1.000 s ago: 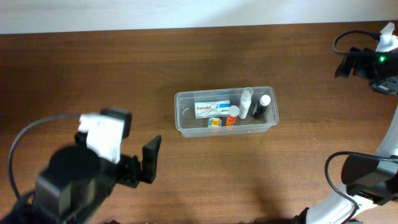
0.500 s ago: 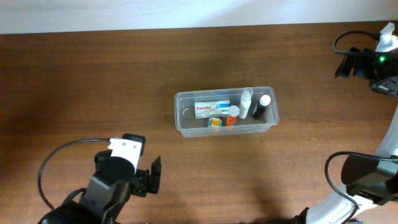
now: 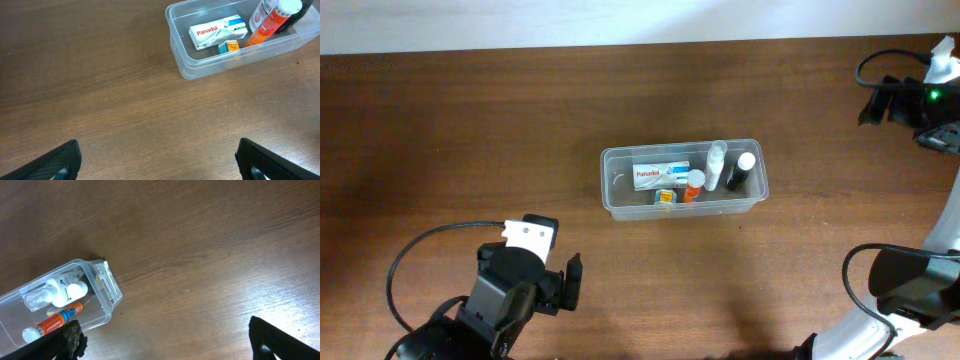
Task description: Pack container
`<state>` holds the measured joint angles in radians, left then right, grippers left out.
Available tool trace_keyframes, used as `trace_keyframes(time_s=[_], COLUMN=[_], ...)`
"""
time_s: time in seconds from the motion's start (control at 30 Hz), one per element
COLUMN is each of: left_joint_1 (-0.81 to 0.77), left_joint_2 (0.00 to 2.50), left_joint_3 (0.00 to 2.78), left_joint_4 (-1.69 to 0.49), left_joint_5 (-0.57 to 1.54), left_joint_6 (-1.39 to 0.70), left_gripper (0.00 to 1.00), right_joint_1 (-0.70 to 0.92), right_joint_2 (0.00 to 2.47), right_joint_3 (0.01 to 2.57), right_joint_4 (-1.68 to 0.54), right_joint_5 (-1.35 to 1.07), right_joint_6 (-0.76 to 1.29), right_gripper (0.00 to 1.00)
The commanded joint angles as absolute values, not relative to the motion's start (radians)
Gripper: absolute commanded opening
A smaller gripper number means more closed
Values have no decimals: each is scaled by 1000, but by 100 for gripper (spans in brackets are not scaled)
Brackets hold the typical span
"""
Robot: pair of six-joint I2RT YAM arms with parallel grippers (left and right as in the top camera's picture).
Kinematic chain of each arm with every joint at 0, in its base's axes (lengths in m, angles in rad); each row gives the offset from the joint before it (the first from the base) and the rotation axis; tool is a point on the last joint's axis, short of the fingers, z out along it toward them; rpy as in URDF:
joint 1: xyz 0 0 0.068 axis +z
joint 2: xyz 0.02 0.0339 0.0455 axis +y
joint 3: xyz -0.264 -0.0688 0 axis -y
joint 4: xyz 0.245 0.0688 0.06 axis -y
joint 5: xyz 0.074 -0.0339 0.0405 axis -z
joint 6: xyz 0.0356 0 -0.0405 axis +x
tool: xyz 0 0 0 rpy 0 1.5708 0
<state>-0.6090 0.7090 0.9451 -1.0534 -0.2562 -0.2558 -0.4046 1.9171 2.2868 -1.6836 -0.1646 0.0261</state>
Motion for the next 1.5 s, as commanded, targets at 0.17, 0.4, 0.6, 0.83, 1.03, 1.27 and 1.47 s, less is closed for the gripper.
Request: trace_keyframes(time_s=[0.17, 0.4, 0.6, 0.83, 1.03, 1.27, 1.47], left_joint_1=[-599, -431, -317, -242, -187, -129, -93], left_joint_2=[686, 533, 387, 218, 117, 31, 15], left_joint_3=[923, 798, 668, 523, 414, 265, 213], left_joint_4=[-1051, -912, -693, -542, -369, -64, 35], left_joint_5=[-270, -220, -154, -153, -153, -152, -153], left_joint_6=[-265, -266, -266, -266, -266, -266, -266], left_gripper=[99, 99, 99, 100, 99, 99, 99], right_joint_1=[-406, -406, -406, -406, -406, -406, -406], right_joint_2=[1909, 1909, 1909, 1909, 1909, 1909, 1909], right_joint_3=[2285, 2285, 2285, 2285, 2285, 2285, 2285], right_joint_4=[-1683, -1683, -1683, -1683, -1684, -1683, -1683], right_joint_5=[-156, -156, -156, -156, -156, -156, -156], right_joint_6=[31, 31, 31, 31, 31, 31, 31], right_gripper=[98, 98, 98, 98, 98, 98, 98])
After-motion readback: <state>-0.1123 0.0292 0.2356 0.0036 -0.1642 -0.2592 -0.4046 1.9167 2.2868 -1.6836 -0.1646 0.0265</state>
